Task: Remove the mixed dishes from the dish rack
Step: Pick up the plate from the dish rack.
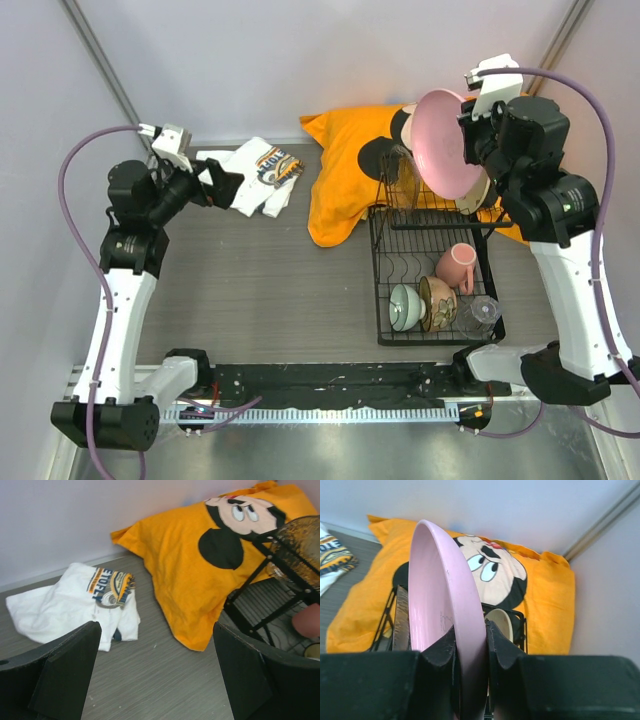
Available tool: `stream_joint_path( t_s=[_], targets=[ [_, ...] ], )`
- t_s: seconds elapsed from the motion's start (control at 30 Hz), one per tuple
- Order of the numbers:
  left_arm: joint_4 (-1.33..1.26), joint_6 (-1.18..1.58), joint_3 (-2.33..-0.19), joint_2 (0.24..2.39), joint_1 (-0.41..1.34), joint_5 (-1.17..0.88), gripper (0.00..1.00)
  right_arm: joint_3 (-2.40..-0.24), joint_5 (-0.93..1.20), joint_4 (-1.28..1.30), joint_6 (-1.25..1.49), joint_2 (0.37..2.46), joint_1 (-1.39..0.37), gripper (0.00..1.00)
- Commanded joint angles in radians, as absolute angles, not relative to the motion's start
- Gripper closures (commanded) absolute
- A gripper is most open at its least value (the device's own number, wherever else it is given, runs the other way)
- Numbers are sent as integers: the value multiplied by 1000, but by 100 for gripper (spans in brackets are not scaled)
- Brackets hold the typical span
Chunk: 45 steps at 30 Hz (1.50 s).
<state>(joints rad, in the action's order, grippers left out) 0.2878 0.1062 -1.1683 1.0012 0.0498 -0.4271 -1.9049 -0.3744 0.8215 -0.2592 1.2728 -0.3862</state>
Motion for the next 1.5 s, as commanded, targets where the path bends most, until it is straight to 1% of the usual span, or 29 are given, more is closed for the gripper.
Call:
stream_joint_path(
  t_s=[0.0,0.13,0.37,0.43,0.5,0.57,0.6,0.7,0.97,1.2,1.47],
  targets=[
    [242,198,-1275,1031,46,-609,0,-1985,-207,801,-223,1220,-391,99],
    [242,242,-1318,1063,55,-672,0,-2019,-143,816,-215,1219,-391,99],
    [235,249,-1330,1071,83,-672,0,-2036,-78,830,-209,1218,-391,99],
    [230,247,-1336,1072,97,-680,0,-2037,-12,839,-196,1213,-391,99],
    [226,244,-1350,1075,113,-718,0,-2034,113,851,-186,1212,-391,99],
    [210,238,-1356,1077,130,-768,0,-2026,188,864,-173,1213,-393,99],
    [203,223,-1355,1077,153,-782,0,-2022,255,868,-172,1212,-391,99],
    [189,174,-1350,1066,219,-793,0,-1987,362,870,-161,1216,-390,99],
    [178,187,-1377,1111,331,-816,0,-1913,520,853,-146,1241,-393,99],
    [156,201,-1391,1149,406,-831,0,-1885,601,842,-141,1250,-393,99],
    [135,245,-1422,1206,457,-825,0,-1845,640,824,-135,1267,-397,99]
  ],
)
